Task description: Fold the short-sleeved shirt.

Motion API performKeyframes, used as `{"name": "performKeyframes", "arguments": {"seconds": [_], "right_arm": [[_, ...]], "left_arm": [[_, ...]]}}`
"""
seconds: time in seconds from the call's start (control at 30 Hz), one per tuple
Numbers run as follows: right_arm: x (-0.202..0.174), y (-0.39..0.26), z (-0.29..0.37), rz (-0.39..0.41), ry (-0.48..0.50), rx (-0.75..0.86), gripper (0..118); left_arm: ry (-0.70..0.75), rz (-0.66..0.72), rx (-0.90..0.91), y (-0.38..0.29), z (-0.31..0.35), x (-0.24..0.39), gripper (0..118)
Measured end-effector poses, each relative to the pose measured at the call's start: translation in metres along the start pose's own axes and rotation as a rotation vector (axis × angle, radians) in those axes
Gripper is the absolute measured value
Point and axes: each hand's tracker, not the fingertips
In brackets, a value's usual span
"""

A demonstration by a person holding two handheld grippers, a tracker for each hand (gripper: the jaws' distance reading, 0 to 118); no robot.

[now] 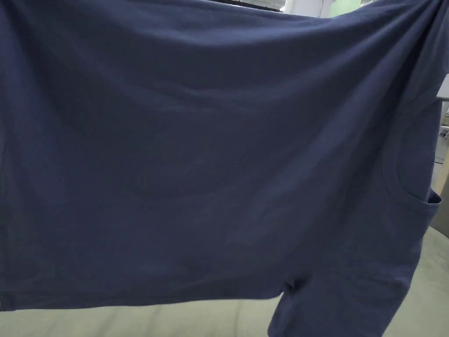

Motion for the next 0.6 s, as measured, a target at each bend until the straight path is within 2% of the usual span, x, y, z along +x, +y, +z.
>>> {"name": "performKeyframes", "arguments": {"seconds": [0.1, 0.27, 0.33, 0.5, 0.6], "right_arm": [[-0.003, -0.002, -0.025, -0.013, -0.010, 0.012, 8], [0.008, -0.023, -0.054, -0.113, 0.002, 0.030, 8], [0.015, -0.040, -0.063, -0.129, 0.018, 0.019, 8], [0.038, -0.102, -0.075, -0.160, 0.041, -0.101, 8], [0.052, -0.147, -0.071, -0.156, 0.068, -0.190, 8]], "left_arm": [[0.020, 0.010, 0.010, -0.006, -0.030, 0.009, 4], [0.028, -0.014, -0.006, -0.030, -0.073, 0.021, 4], [0.003, -0.010, -0.031, -0.049, -0.087, 0.023, 4], [-0.046, 0.005, -0.152, -0.112, -0.115, 0.022, 4], [-0.095, 0.070, -0.213, -0.157, -0.118, 0.018, 4]]}}
